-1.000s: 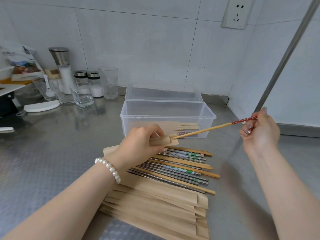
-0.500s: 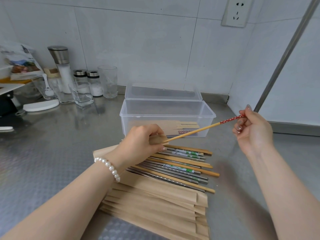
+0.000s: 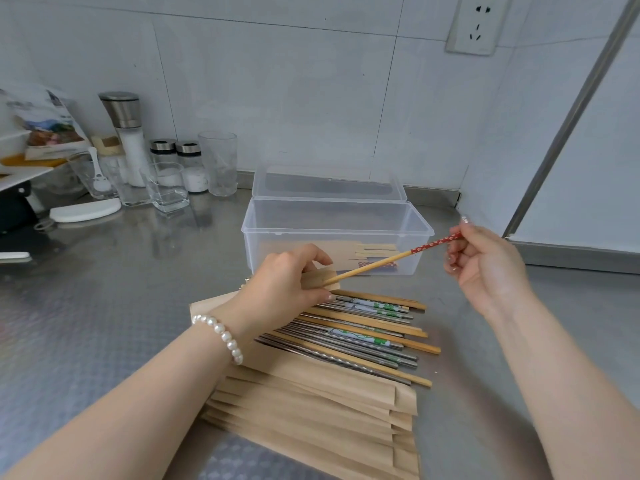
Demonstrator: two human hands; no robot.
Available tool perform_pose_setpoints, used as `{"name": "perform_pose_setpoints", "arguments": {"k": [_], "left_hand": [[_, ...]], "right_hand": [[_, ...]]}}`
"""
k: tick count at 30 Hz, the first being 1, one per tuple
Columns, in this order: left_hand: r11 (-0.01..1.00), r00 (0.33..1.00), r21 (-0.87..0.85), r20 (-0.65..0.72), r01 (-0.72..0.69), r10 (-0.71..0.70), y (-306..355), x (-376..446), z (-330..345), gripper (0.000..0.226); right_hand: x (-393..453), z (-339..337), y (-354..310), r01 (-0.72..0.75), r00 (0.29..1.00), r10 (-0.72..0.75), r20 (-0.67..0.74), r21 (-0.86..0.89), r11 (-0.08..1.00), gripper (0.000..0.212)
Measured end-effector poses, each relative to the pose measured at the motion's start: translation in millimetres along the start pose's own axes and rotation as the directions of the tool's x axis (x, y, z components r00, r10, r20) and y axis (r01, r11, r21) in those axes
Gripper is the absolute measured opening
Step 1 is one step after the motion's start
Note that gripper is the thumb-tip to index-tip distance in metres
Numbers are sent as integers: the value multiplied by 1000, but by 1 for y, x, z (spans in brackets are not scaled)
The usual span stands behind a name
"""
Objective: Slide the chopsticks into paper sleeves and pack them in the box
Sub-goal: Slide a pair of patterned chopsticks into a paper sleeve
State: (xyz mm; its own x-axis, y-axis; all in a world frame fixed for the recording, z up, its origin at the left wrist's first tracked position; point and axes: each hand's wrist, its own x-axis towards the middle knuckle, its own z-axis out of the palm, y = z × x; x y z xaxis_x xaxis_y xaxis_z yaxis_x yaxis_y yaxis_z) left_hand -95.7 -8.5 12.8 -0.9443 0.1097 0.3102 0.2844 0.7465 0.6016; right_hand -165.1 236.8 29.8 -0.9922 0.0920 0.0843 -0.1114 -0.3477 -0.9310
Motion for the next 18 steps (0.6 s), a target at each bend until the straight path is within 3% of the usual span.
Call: {"name": "perform_pose_setpoints", "arguments": {"k": [4, 7, 10, 13, 18], "left_hand": [[1000, 1000, -16, 12, 0, 1, 1, 0, -1, 40], [996, 998, -76, 44, 36, -33, 2, 0, -5, 40], [962, 994, -256, 80, 97, -79, 4, 1, -12, 26], [949, 993, -291, 29, 122, -119, 1, 3, -16, 22], [953, 994, -283, 23, 109, -107, 0, 3, -15, 17]], "right_hand": [[-2, 6, 14, -58, 996, 68, 66, -147, 987, 21], [-3, 7, 15, -25, 999, 31, 45, -144, 989, 20], [0, 2, 10, -6, 1000, 8, 13, -112, 994, 20], [2, -3, 7, -23, 1000, 25, 12, -113, 993, 20], [-7, 4, 5, -98, 967, 156, 204, -269, 958, 16]]}}
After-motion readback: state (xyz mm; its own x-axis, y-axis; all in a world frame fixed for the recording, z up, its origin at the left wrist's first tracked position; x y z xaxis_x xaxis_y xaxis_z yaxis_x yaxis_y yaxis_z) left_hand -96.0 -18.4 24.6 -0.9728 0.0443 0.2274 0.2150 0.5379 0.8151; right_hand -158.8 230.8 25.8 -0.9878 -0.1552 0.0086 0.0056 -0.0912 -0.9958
